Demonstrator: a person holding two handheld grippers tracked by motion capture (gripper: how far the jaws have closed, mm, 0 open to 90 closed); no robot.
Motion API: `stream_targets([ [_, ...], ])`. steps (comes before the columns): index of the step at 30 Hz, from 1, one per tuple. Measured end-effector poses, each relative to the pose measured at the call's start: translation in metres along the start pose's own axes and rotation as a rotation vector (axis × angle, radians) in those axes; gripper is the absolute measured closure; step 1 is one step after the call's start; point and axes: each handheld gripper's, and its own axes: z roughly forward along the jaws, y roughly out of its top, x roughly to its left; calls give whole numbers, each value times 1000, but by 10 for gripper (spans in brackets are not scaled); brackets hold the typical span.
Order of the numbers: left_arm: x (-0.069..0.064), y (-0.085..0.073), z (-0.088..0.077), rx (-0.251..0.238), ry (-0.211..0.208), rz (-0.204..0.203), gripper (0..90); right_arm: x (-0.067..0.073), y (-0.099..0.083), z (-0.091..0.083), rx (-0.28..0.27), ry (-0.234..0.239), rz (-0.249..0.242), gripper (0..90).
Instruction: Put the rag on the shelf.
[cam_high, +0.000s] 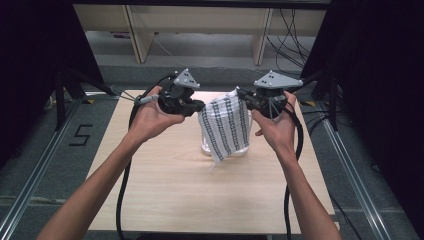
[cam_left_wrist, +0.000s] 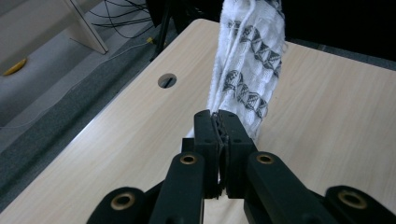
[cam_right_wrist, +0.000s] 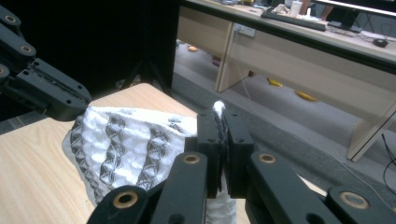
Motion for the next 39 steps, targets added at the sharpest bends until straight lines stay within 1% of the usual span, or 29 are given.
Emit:
stream_targets([
  [1, 2, 3, 0, 2, 9, -3, 867, -2, 2, -1, -5, -8, -12, 880],
  [2, 2, 3, 0, 2, 9, -3, 867, -4, 4, -1, -12, -14, -24, 880],
  [3, 6, 10, -1, 3, 22, 1, 867, -4, 5, -1, -8, -16, -19, 880],
  [4, 6, 10, -1, 3, 22, 1, 867, -5, 7, 0, -10, -22, -18, 880],
  [6, 13, 19, 1, 8, 42, -2, 867, -8, 9, 2, -2, -20, -12, 880],
  [8, 14, 22, 2, 9, 47, -3, 867, -10, 10, 4, -1, -29, -19, 880],
  [9, 19, 28, 4, 8, 59, -3, 867, -14, 11, 7, 0, -45, -14, 880],
  [13, 27, 39, 8, -14, 79, -33, 868, -22, 16, 11, 3, -59, -6, 880],
  [14, 27, 39, 8, -14, 79, -33, 868, -22, 16, 11, 3, -59, -6, 880],
  [15, 31, 43, 12, -25, 82, -45, 867, -25, 19, 11, 2, -65, -1, 880],
  [18, 34, 47, 14, -36, 85, -57, 868, -31, 23, 13, 2, -77, -1, 880],
  [19, 36, 51, 18, -44, 87, -69, 868, -33, 24, 14, 3, -79, 3, 880],
  [21, 39, 53, 21, -48, 89, -75, 868, -36, 25, 16, 5, -86, 14, 880],
  [22, 40, 55, 23, -53, 92, -83, 868, -38, 26, 17, 11, -90, 24, 879],
  [24, 41, 56, 25, -53, 95, -84, 868, -40, 27, 18, 9, -90, 25, 879],
  [25, 43, 57, 27, -57, 100, -90, 867, -43, 27, 21, 10, -102, 20, 879],
  [27, 45, 59, 32, -66, 106, -102, 867, -45, 27, 22, 22, -101, 25, 879],
  [28, 48, 61, 37, -72, 110, -115, 867, -48, 28, 27, 32, -104, 29, 879],
  [29, 48, 61, 37, -72, 110, -115, 867, -50, 27, 29, 36, -108, 32, 879],
  [30, 52, 63, 44, -62, 112, -113, 867, -52, 27, 32, 45, -111, 43, 878],
  [31, 54, 63, 48, -66, 115, -124, 867, -55, 27, 35, 62, -102, 54, 878],
  [32, 54, 63, 48, -66, 115, -124, 867, -57, 26, 38, 67, -106, 67, 878],
  [33, 57, 63, 52, -71, 116, -136, 867, -60, 25, 41, 67, -109, 67, 878],
  [34, 59, 62, 56, -67, 113, -143, 867, -62, 24, 44, 83, -108, 85, 877],
  [35, 62, 61, 64, -80, 116, -165, 867, -66, 23, 47, 88, -105, 88, 877],
  [36, 65, 59, 68, -79, 113, -167, 867, -68, 22, 50, 95, -108, 97, 877],
  [37, 65, 59, 68, -79, 113, -167, 867, -68, 22, 50, 95, -108, 97, 877],
  [38, 67, 59, 71, -85, 114, -178, 867, -72, 21, 54, 101, -106, 91, 877],
  [39, 69, 57, 78, -89, 118, -198, 867, -75, 21, 59, 103, -110, 93, 877],
])
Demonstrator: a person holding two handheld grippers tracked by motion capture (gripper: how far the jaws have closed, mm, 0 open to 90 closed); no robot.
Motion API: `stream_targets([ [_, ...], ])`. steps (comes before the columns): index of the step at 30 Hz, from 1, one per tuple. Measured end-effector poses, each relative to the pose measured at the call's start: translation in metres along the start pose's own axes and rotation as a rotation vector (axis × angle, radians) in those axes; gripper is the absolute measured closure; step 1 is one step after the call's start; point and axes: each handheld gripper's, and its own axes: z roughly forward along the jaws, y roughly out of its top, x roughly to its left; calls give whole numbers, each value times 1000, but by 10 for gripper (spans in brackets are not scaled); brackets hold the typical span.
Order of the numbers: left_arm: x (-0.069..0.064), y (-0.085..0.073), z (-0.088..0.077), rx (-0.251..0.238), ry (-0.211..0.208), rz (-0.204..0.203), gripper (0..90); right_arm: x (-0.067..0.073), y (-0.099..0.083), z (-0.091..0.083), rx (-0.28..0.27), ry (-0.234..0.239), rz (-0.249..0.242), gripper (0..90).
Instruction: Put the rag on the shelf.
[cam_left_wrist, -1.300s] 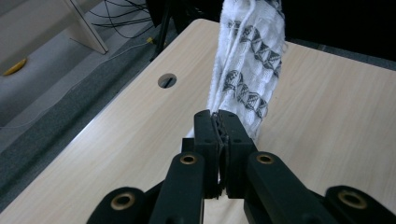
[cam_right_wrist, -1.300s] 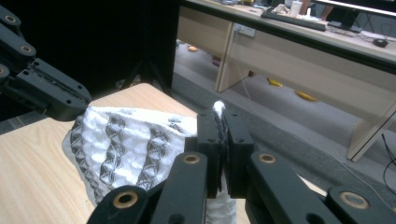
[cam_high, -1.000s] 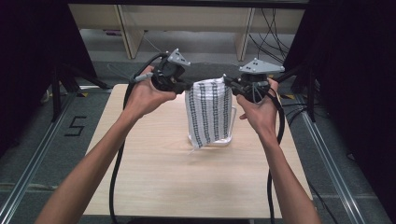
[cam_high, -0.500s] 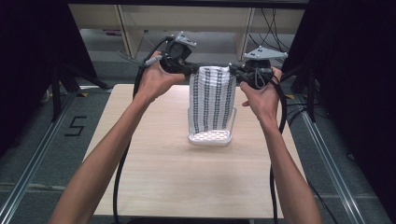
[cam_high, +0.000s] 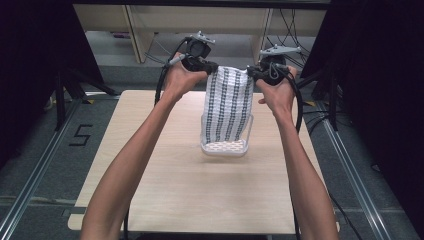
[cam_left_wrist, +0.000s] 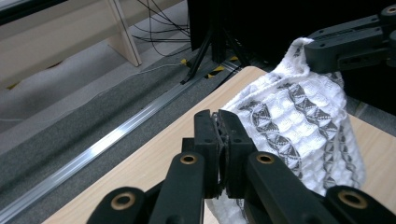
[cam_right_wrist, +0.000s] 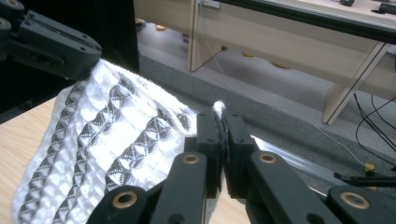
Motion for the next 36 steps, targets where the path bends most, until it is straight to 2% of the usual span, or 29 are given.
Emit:
stream_targets([
  [2, 1, -1, 3, -1, 0, -7, 866, -1, 0, 4, 6, -11, 17, 877],
  [4, 3, -3, 10, 9, -1, -14, 866, -4, 0, 8, 6, -22, 3, 877],
  [11, 8, -8, 17, 18, 4, -37, 863, -9, -3, 21, 23, -8, 37, 876],
  [12, 10, -10, 19, 17, 7, -55, 863, -9, -3, 22, 31, 0, 45, 875],
  [16, 13, -14, 22, 31, 10, -63, 862, -8, -5, 27, 39, 4, 40, 872],
  [17, 14, -18, 24, 32, 7, -76, 861, -9, -7, 31, 45, 5, 28, 870],
  [20, 16, -24, 27, 45, 6, -84, 860, -8, -10, 37, 62, 13, 54, 869],
  [21, 17, -25, 28, 47, 8, -87, 859, -9, -12, 40, 65, 11, 43, 869],
  [25, 20, -32, 33, 66, 11, -91, 856, -8, -17, 49, 92, 25, 55, 866],
  [28, 21, -35, 37, 67, 13, -111, 851, -8, -21, 55, 108, 20, 50, 863],
  [31, 21, -38, 40, 68, 10, -120, 848, -10, -25, 61, 124, 22, 66, 861],
  [32, 21, -40, 43, 79, 11, -120, 845, -10, -27, 62, 129, 22, 77, 857],
  [35, 21, -46, 48, 99, 12, -124, 841, -12, -32, 66, 142, 25, 68, 850],
  [36, 20, -47, 50, 109, 11, -124, 838, -12, -32, 66, 157, 20, 84, 848],
])
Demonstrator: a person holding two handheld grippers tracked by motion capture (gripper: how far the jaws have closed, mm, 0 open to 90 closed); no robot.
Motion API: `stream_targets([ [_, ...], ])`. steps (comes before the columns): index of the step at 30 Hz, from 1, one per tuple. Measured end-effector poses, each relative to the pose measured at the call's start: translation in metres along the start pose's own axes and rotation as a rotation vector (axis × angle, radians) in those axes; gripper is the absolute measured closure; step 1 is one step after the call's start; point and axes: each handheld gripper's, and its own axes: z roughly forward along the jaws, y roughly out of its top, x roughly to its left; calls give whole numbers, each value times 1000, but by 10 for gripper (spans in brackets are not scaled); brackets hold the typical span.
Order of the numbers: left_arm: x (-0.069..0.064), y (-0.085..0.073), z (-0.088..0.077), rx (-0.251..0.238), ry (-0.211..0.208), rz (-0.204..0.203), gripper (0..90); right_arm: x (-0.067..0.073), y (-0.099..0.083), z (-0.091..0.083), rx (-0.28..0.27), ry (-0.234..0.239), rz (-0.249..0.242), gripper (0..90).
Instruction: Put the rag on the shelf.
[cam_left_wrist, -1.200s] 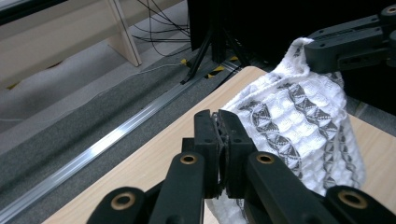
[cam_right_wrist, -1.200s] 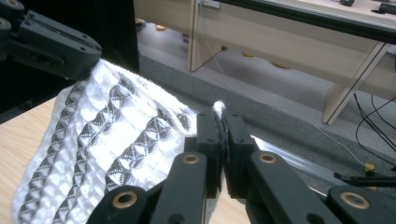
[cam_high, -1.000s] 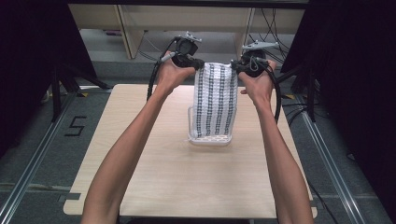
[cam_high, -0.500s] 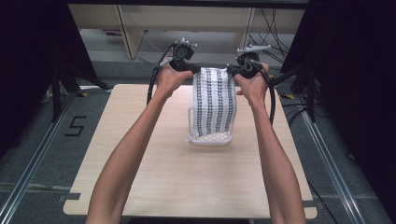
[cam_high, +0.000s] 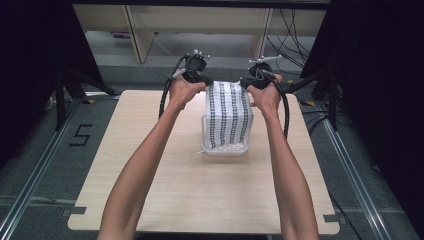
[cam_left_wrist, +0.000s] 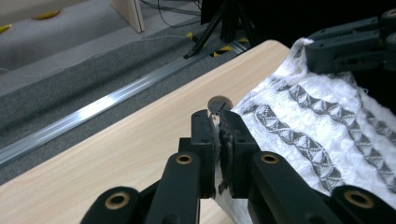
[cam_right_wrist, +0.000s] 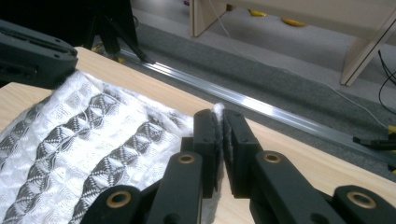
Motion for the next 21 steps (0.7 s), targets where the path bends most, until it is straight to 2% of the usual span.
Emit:
stream_targets([
  [1, 0, -1, 2, 10, 2, -1, 833, -1, -1, 2, -8, 0, -13, 844],
  [4, -2, -5, 7, 26, 6, -7, 807, -1, -4, 4, 16, 0, 6, 829],
  [5, -2, -6, 8, 27, 6, -8, 803, -3, -5, 5, 15, -12, -8, 823],
  [6, -3, -8, 10, 30, 9, -13, 794, -3, -6, 6, 22, -13, -2, 817],
  [9, -3, -10, 14, 45, 16, -12, 731, -3, -9, 7, 33, -16, 15, 804],
  [10, -3, -13, 17, 64, 23, -24, 690, -4, -10, 8, 37, -21, 0, 783],
  [11, -3, -13, 17, 64, 23, -24, 648, -3, -10, 7, 48, -23, 15, 772],
  [12, -2, -16, 20, 84, 19, -28, 644, -3, -11, 7, 40, -16, 19, 764],
  [13, -2, -16, 20, 84, 19, -28, 645, -3, -11, 7, 40, -16, 19, 764],
  [14, -3, -17, 21, 92, 24, -20, 645, -4, -10, 7, 33, -22, -2, 760],
  [17, -4, -17, 21, 86, 16, -21, 652, -1, -9, 4, 43, -19, 9, 760],
  [20, -6, -17, 19, 87, 12, -11, 656, -1, -8, 4, 36, -14, -13, 760],
  [21, -6, -17, 19, 85, 11, -8, 660, 0, -8, 3, 43, -14, -2, 760],
])
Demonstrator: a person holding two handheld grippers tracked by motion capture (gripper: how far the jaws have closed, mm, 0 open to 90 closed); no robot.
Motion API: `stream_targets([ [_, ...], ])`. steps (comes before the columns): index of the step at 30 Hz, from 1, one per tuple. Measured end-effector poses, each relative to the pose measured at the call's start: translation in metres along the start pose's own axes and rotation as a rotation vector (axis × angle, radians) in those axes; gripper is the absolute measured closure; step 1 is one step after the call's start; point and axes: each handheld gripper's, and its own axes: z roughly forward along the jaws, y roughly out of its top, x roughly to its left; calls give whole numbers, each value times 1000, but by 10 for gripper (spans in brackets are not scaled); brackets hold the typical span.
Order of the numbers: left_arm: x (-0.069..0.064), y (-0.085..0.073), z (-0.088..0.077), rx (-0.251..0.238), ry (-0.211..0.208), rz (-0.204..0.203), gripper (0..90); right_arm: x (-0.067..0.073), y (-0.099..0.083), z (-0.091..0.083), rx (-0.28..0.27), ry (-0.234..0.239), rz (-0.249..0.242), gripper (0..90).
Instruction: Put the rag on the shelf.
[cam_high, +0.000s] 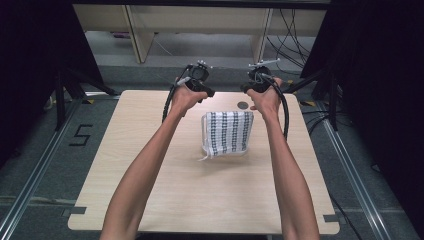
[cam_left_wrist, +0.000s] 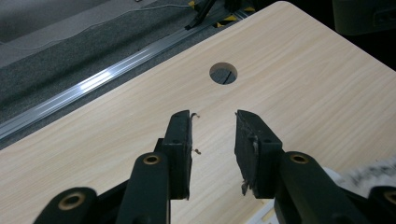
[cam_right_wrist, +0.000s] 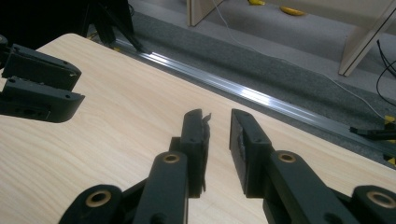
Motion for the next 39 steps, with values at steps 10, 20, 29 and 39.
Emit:
stream_targets([
  [10, 2, -4, -3, 2, -3, -1, 656, 0, 0, -3, -11, 7, 8, 759],
  [20, 4, -9, -7, -8, -6, -11, 630, 0, -3, -5, -18, 21, -1, 742],
  [29, 7, -9, -11, -5, 2, -43, 491, -5, -8, -6, -19, 13, 35, 588],
  [39, 6, -9, -18, 18, 16, -71, 305, -8, -11, -14, 14, 6, 83, 356],
])
